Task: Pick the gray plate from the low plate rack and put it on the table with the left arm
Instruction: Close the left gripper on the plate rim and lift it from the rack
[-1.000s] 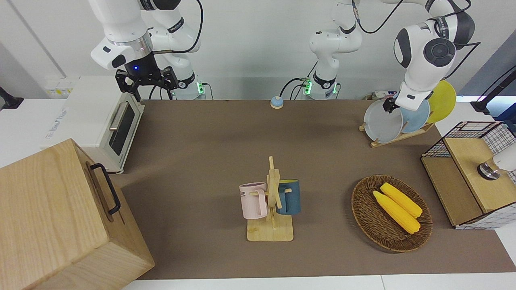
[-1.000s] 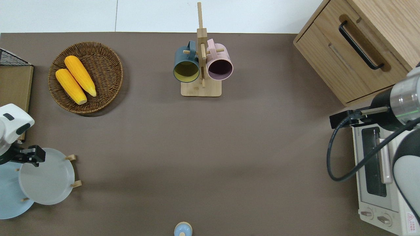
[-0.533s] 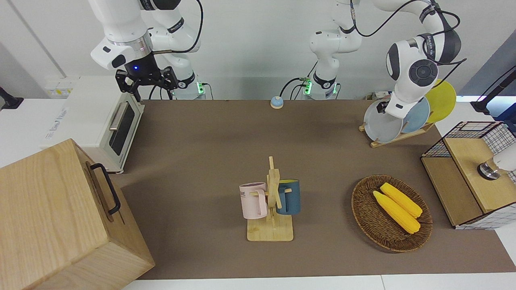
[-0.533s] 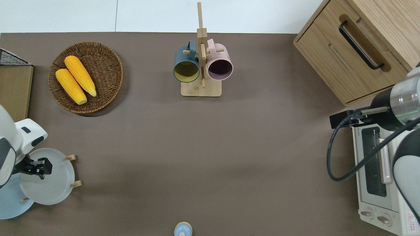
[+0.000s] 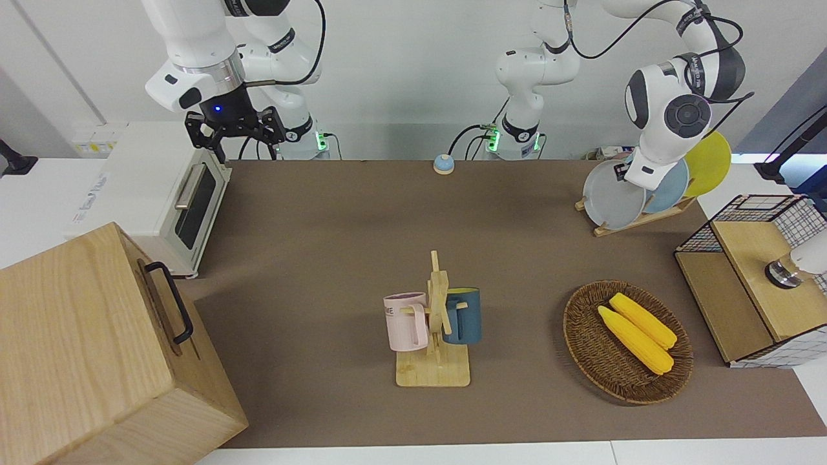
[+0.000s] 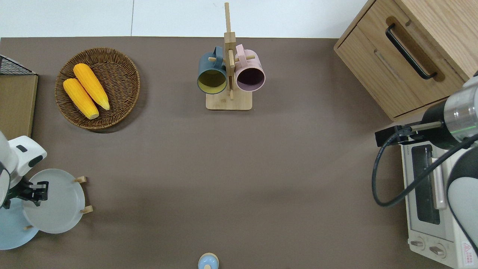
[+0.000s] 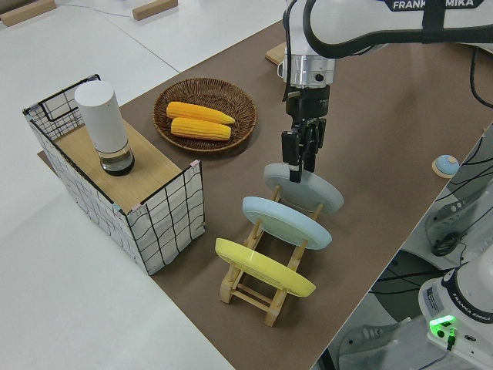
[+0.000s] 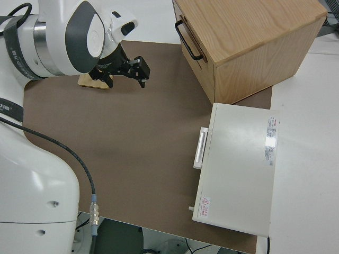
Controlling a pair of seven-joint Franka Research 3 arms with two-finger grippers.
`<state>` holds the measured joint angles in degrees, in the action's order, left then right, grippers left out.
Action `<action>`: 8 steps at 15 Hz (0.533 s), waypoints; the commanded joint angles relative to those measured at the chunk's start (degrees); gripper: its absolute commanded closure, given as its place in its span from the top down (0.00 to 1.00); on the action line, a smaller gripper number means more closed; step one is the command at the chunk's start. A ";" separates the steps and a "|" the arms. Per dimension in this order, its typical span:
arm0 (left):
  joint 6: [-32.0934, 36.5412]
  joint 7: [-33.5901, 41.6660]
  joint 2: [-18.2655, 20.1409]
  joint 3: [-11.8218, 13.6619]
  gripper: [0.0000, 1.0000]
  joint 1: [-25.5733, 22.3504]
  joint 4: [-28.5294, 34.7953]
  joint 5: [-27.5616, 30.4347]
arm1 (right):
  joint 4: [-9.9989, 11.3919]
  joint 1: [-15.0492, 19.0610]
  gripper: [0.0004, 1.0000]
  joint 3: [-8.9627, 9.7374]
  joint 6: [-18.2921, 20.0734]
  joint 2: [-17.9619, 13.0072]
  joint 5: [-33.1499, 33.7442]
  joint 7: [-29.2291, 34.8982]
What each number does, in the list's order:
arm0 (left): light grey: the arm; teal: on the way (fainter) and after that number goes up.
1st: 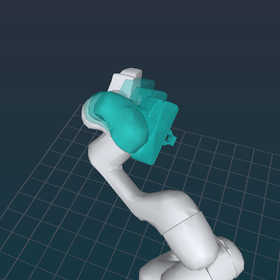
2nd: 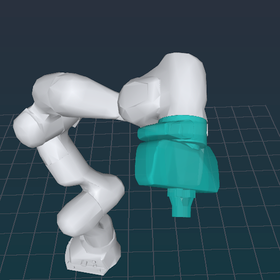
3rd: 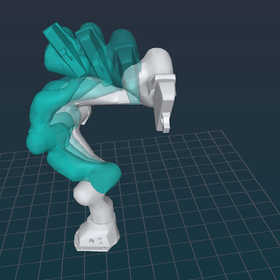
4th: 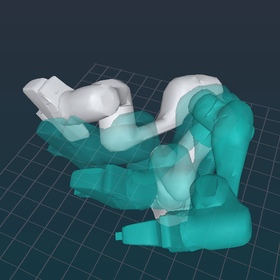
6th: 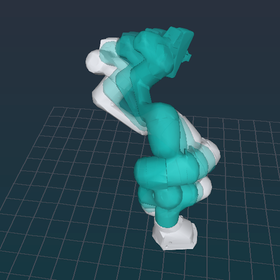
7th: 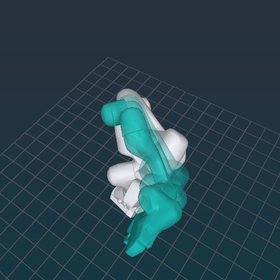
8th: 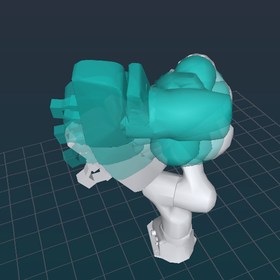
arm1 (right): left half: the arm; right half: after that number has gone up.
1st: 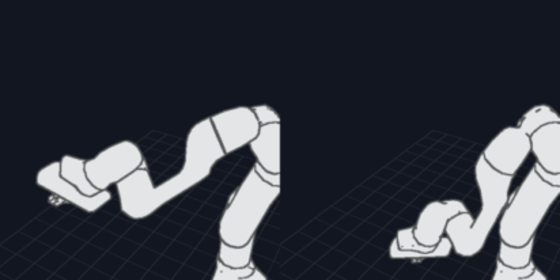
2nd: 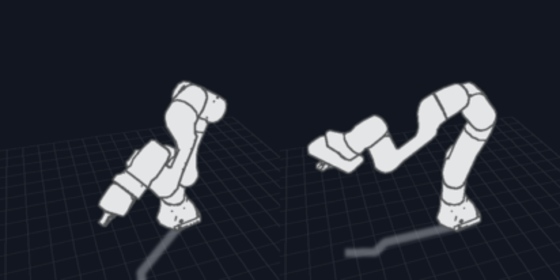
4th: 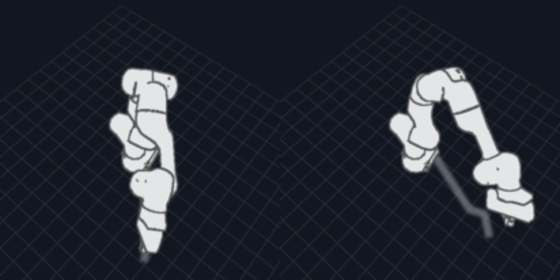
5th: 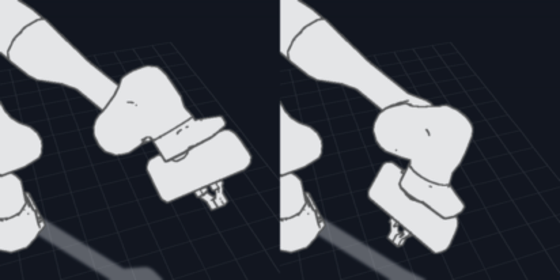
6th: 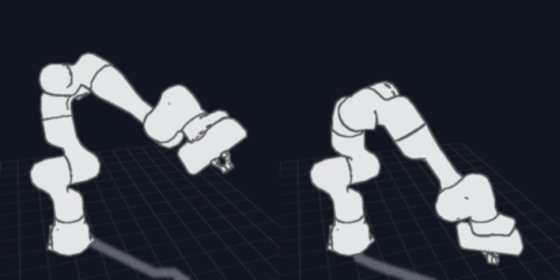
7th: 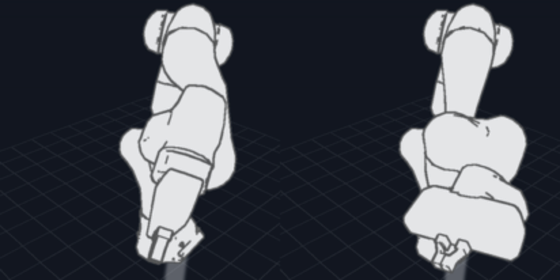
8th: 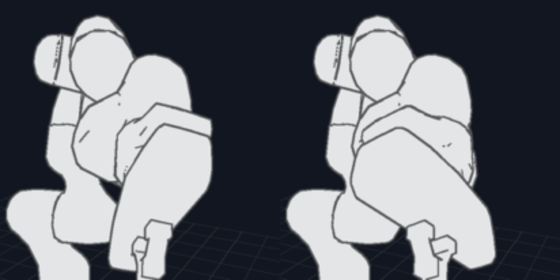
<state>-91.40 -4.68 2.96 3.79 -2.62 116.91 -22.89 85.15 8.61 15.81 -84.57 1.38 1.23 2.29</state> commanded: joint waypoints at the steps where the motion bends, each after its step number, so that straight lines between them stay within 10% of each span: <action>1: -2.03 -0.59 1.08 0.95 0.54 -0.01 2.53 -0.93 | -0.51 1.06 0.98 0.98 0.81 -0.07 0.08 0.69; 4: -2.56 -0.59 1.00 1.22 0.44 -0.01 3.06 -0.66 | -0.51 1.06 0.98 0.98 0.72 -0.15 0.08 0.69; 8: -2.73 -0.51 0.73 1.31 0.05 -0.01 3.32 -0.23 | -0.51 1.06 0.98 0.98 0.81 -0.15 0.08 0.69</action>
<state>-92.64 -4.73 2.93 4.75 -2.64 118.60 -22.89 85.15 8.61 15.81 -84.57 1.38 1.23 2.30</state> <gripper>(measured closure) 0.626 0.013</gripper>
